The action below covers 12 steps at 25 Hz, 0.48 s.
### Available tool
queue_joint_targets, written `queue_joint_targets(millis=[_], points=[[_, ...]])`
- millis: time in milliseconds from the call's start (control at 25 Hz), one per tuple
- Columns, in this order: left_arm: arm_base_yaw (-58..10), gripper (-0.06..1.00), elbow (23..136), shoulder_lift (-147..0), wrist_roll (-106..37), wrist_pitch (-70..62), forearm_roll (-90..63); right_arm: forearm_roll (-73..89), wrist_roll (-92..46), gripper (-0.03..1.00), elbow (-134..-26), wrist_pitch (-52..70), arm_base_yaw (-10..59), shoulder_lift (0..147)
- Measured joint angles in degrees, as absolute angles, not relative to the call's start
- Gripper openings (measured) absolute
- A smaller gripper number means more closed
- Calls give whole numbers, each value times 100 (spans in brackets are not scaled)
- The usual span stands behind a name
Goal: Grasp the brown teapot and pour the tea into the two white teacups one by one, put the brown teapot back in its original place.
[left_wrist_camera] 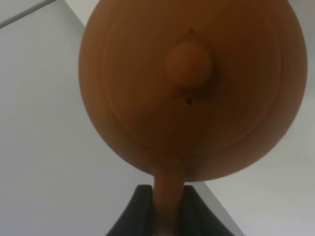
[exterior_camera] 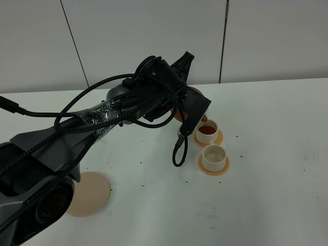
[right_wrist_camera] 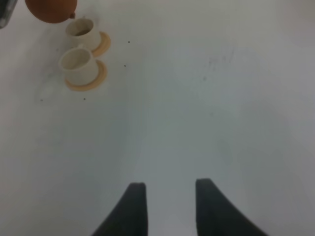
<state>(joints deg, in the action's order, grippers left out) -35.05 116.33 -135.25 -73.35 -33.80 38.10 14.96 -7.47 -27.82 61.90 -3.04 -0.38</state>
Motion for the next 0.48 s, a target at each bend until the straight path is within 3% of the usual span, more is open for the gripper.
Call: queue_joint_targets(millis=[480], points=[[-3505, 17, 11633, -13525, -7391, -3343, 3811, 1496, -747, 24, -2782, 6190, -304, -38]])
